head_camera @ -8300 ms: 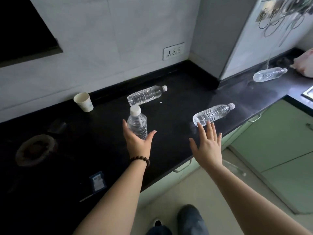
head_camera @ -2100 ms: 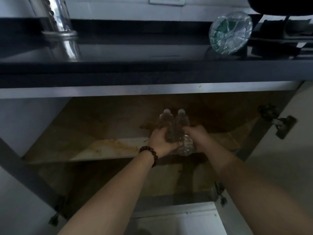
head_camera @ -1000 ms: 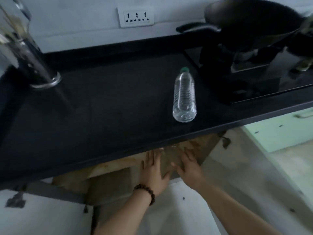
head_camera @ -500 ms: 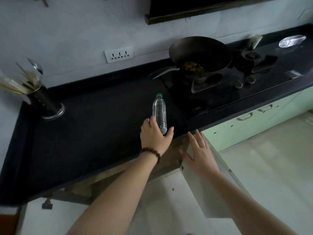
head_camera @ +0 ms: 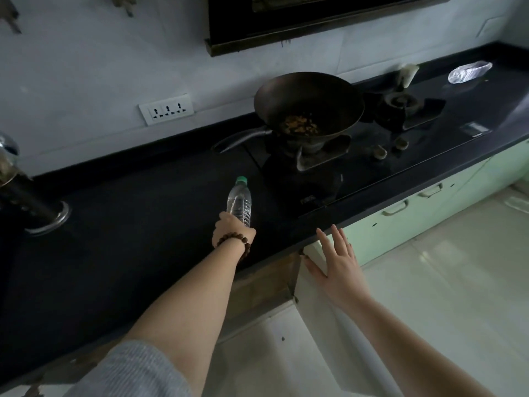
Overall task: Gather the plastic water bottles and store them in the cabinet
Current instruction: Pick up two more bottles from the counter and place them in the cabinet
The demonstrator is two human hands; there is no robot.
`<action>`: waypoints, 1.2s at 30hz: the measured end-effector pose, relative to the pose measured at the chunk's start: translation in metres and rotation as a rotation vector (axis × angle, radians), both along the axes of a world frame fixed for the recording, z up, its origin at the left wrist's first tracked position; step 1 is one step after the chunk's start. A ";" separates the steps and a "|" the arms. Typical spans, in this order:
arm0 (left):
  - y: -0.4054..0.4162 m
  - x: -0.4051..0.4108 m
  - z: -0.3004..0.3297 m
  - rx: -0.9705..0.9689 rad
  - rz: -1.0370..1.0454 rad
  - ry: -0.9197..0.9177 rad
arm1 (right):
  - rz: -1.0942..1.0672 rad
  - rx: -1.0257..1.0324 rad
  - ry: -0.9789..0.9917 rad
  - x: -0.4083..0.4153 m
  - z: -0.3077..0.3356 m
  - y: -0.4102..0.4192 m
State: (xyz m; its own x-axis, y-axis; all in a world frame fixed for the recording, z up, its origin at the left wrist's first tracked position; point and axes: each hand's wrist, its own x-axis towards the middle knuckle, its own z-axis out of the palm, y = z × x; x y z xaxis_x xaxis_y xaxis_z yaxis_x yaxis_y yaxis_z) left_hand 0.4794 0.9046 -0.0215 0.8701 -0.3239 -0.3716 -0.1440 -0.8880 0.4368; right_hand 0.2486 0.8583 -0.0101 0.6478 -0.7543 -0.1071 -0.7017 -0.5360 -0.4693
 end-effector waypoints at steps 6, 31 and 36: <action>0.031 -0.054 0.017 -0.257 -0.121 -0.013 | -0.074 0.014 -0.014 -0.029 0.019 0.002; -0.172 -0.432 0.062 -0.801 -0.561 0.223 | -0.773 -0.135 -0.079 -0.411 0.054 -0.128; -0.260 -0.481 0.073 -0.819 -0.504 0.241 | -0.775 -0.137 -0.089 -0.472 0.062 -0.215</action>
State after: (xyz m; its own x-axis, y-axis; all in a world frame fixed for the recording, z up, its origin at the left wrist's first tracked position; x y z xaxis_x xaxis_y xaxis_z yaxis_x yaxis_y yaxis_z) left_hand -0.0019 0.6445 0.0513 0.4909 -0.8711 -0.0164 -0.2481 -0.1578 0.9558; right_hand -0.2235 0.6435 0.0516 -0.0655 -0.9968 0.0466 -0.8617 0.0329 -0.5064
